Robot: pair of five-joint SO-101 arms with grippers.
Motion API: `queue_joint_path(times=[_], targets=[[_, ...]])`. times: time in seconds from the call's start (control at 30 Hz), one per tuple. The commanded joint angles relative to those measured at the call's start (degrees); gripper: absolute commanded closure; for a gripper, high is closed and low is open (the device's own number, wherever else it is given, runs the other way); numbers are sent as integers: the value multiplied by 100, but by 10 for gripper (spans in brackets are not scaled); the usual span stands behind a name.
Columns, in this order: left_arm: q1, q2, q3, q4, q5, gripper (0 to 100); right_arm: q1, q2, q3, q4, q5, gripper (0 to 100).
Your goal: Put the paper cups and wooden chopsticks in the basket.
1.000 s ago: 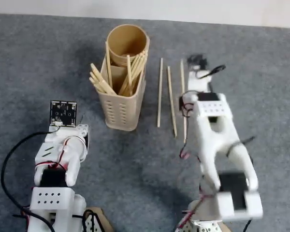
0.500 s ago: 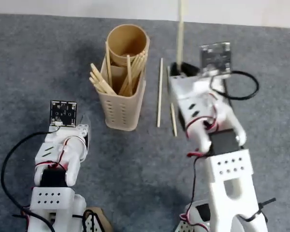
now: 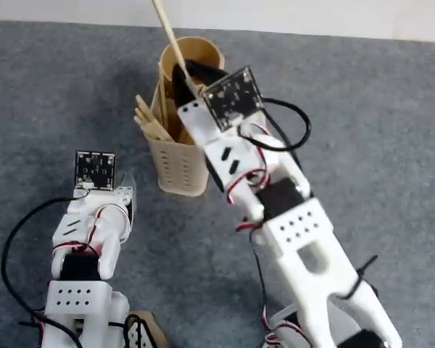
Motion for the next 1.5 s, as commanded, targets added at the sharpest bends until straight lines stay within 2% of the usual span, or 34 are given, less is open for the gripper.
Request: queue_joint_path(times=[0.0,0.27,0.6,0.7,0.8,1.03,1.17,1.27,1.47], targets=[[48,-13,-31,-97,44,857,-66,277,-251,-523,-273,993],[66,-13,-31,-97,44,857,154,453,-224,-910,-1442,993],[66,-13,-31,-97,44,857,180,444,277,-910,-1459,985],[66,-13,-31,-97,44,857,171,435,277,-884,-1459,896],[66,-13,-31,-97,44,857,171,435,242,-321,-1477,820],[75,-13,-31,-105,44,857,171,-127,-22,92,-1477,818],[75,-13,-31,-105,44,857,277,-725,-541,1499,-1468,818],[75,-13,-31,-105,44,857,699,-963,-1481,3213,-1468,818],[75,-13,-31,-105,44,857,1578,-171,-3600,6141,-1442,817]])
